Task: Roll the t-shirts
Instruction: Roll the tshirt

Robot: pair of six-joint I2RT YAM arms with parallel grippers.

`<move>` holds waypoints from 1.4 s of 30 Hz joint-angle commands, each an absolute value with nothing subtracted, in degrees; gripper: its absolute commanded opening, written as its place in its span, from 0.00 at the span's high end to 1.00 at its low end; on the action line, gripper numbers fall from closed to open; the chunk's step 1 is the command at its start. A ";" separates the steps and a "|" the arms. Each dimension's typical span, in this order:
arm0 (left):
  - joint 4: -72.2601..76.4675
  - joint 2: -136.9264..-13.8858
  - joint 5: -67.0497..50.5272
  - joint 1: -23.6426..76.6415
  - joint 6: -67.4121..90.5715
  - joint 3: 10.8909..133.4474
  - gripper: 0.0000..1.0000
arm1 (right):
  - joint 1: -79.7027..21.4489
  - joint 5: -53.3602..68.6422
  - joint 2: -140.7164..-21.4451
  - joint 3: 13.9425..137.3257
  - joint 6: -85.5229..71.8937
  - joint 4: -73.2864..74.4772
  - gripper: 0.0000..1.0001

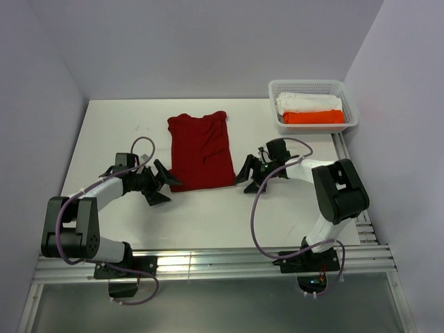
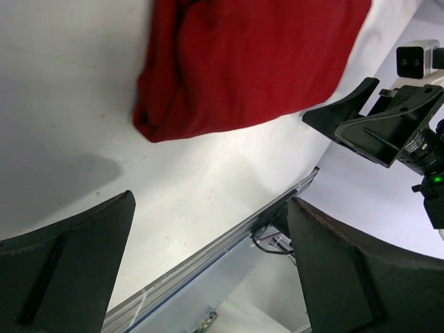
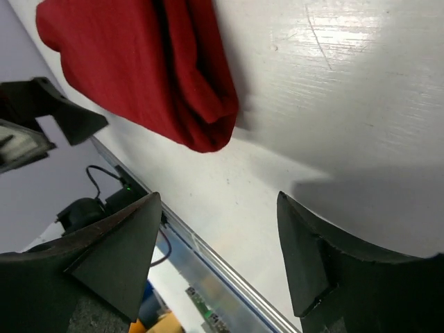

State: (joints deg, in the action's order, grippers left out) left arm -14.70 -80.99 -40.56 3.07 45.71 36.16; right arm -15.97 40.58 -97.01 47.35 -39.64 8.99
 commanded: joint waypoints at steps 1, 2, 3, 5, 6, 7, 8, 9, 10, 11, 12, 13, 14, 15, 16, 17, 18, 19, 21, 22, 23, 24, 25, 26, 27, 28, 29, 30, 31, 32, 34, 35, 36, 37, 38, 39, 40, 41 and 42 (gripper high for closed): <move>-7.83 -80.06 -39.64 3.16 47.63 33.76 0.02 | -15.73 42.71 -98.08 45.80 -43.58 0.72 0.25; -6.78 -80.59 -39.99 3.16 48.68 33.32 0.02 | -15.73 43.58 -98.87 45.62 -44.64 0.18 0.25; -4.51 -81.12 -40.16 3.16 49.30 32.61 0.02 | -15.82 43.68 -100.18 45.96 -45.78 -2.09 0.25; -3.26 -82.70 -39.99 3.16 50.62 32.26 0.02 | -15.82 44.03 -101.16 46.40 -47.02 -3.51 0.25; -1.69 -83.14 -39.82 3.16 50.89 32.17 0.02 | -15.73 43.95 -102.12 47.02 -48.07 -4.56 0.25; -1.15 -84.19 -39.81 3.16 51.67 32.08 0.01 | -15.82 43.16 -102.48 47.37 -48.95 -4.66 0.25; -0.79 -84.63 -39.55 3.16 52.03 32.17 0.01 | -15.82 42.72 -102.92 47.81 -48.95 -4.75 0.25; -0.53 -85.07 -39.12 3.16 52.29 32.34 0.01 | -15.82 42.28 -103.70 48.60 -49.83 -4.57 0.25; -0.53 -85.95 -38.85 3.16 52.64 32.43 0.01 | -15.82 41.93 -104.06 48.95 -50.27 -4.57 0.25; 1.04 -86.30 -38.59 3.16 53.26 32.43 0.02 | -15.91 41.66 -104.50 49.22 -50.80 -4.83 0.25; 1.23 -86.74 -37.89 3.16 53.52 32.61 0.02 | -15.91 41.14 -105.29 49.48 -51.84 -5.18 0.25; 1.40 -87.71 -37.88 3.16 53.70 32.61 0.04 | -16.00 40.96 -105.73 49.74 -52.20 -5.36 0.26; 2.02 -88.32 -37.88 3.16 54.14 32.61 0.05 | -16.00 40.78 -106.08 49.83 -52.64 -5.54 0.26; 1.93 -88.77 -37.79 3.25 54.14 32.96 0.06 | -16.08 40.52 -106.78 49.92 -53.34 -5.80 0.27; 1.85 -89.64 -37.18 3.16 54.14 33.05 0.08 | -16.17 40.52 -107.05 49.83 -53.52 -6.06 0.28; 1.76 -90.00 -37.00 3.16 54.05 33.22 0.09 | -16.17 40.52 -107.31 49.83 -53.87 -6.33 0.30; 1.67 -90.44 -36.74 3.25 53.97 33.40 0.10 | -16.35 40.52 -107.92 49.83 -53.96 -6.42 0.33; 1.67 -91.14 -36.39 3.25 53.96 33.57 0.12 | -16.52 40.69 -108.10 49.92 -53.96 -6.33 0.34; 1.67 -91.67 -36.04 3.16 53.96 33.66 0.14 | -16.70 40.52 -108.46 49.40 -54.31 -6.85 0.38; 1.50 -92.19 -35.77 3.25 53.79 33.66 0.17 | -16.79 40.52 -108.46 49.31 -54.40 -7.03 0.39; 1.41 -92.37 -35.42 3.16 53.62 33.66 0.17 | -16.79 40.60 -108.72 49.22 -54.40 -7.03 0.41; 1.06 -92.72 -35.16 3.25 53.44 33.49 0.18 | -16.79 40.61 -108.81 49.31 -54.40 -6.94 0.43; 0.88 -93.07 -34.90 3.16 53.18 33.57 0.19 | -16.79 40.61 -108.90 49.48 -54.40 -6.86 0.43; 0.79 -93.08 -34.46 3.16 53.09 33.40 0.21 | -16.79 40.52 -109.07 49.57 -54.40 -6.86 0.44; 0.62 -93.16 -34.28 3.16 52.91 33.14 0.22 | -16.79 40.43 -109.07 49.92 -54.23 -6.77 0.47; 0.53 -93.16 -34.19 3.16 52.56 33.05 0.23 | -16.79 40.26 -109.07 50.10 -54.14 -6.51 0.48; 0.44 -93.34 -34.02 3.16 52.38 32.96 0.25 | -16.79 40.25 -109.25 50.27 -54.14 -6.50 0.49; 0.18 -93.34 -33.06 3.16 52.12 32.96 0.26 | -16.79 40.34 -109.34 50.45 -54.31 -6.68 0.52; 0.18 -93.43 -32.70 3.08 51.77 33.05 0.31 | -16.79 40.25 -109.42 50.54 -54.23 -6.68 0.54; 0.18 -93.51 -32.35 2.99 51.68 32.96 0.34 | -16.79 40.34 -109.51 50.62 -54.23 -6.51 0.55; -1.30 -93.43 -31.56 2.73 51.68 32.78 0.41 | -16.79 40.43 -109.60 50.89 -54.32 -6.59 0.61; -1.23 -93.34 -31.47 2.38 51.68 32.44 0.42 | -16.79 40.34 -109.69 50.98 -54.32 -6.50 0.63; -1.32 -93.08 -31.12 2.29 51.59 32.43 0.43 | -16.79 40.52 -109.69 51.15 -54.23 -6.50 0.68; -1.41 -93.08 -30.94 2.11 51.24 32.34 0.45 | -16.79 40.52 -109.69 51.33 -54.14 -6.42 0.70; -1.84 -93.08 -30.85 1.76 50.89 32.43 0.46 | -16.79 40.52 -109.86 51.59 -53.97 -6.07 0.71; -2.02 -93.25 -30.68 1.58 50.63 32.52 0.47 | -16.79 40.60 -109.95 51.94 -54.05 -6.06 0.76; -2.20 -93.51 -30.41 1.41 49.93 32.52 0.50 | -16.87 40.61 -109.95 52.12 -54.05 -5.98 0.78; -2.37 -93.78 -30.50 0.97 49.66 32.78 0.54 | -16.87 40.69 -110.13 52.21 -54.05 -5.89 0.79; -2.29 -94.13 -30.59 0.71 49.48 32.78 0.58 | -16.88 40.69 -110.21 52.56 -54.05 -5.80 0.82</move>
